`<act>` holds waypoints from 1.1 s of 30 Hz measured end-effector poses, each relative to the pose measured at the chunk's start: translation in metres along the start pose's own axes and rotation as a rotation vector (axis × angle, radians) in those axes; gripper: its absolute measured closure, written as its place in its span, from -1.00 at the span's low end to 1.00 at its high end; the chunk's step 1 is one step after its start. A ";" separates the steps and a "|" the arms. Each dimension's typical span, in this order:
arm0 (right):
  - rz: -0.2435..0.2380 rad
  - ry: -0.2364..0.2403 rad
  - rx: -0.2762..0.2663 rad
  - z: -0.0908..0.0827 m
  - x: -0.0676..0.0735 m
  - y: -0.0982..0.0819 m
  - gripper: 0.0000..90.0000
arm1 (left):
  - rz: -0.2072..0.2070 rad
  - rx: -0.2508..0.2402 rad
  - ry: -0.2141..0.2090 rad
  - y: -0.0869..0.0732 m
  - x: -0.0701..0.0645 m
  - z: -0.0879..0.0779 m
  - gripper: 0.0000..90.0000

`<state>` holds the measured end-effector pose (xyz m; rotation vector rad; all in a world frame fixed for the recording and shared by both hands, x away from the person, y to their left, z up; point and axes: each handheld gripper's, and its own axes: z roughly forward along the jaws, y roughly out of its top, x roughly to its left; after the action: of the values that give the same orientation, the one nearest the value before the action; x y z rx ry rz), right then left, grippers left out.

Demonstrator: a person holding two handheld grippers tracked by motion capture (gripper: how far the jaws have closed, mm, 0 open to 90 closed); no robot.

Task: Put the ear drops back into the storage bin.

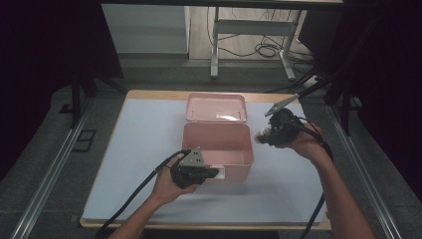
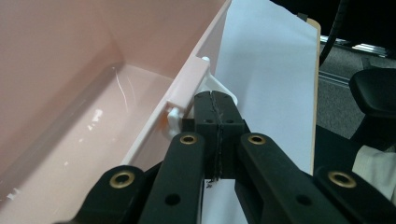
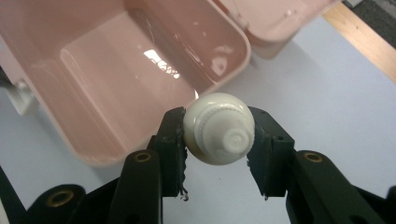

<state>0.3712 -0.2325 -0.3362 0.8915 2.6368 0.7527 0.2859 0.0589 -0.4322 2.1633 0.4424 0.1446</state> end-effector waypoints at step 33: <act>-0.094 0.065 0.000 0.044 0.037 0.068 0.33 | 0.008 0.001 -0.001 -0.001 0.001 0.000 1.00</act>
<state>0.3929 -0.1467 -0.3386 0.7489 2.7133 0.7709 0.2864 0.0598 -0.4326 2.1659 0.4337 0.1474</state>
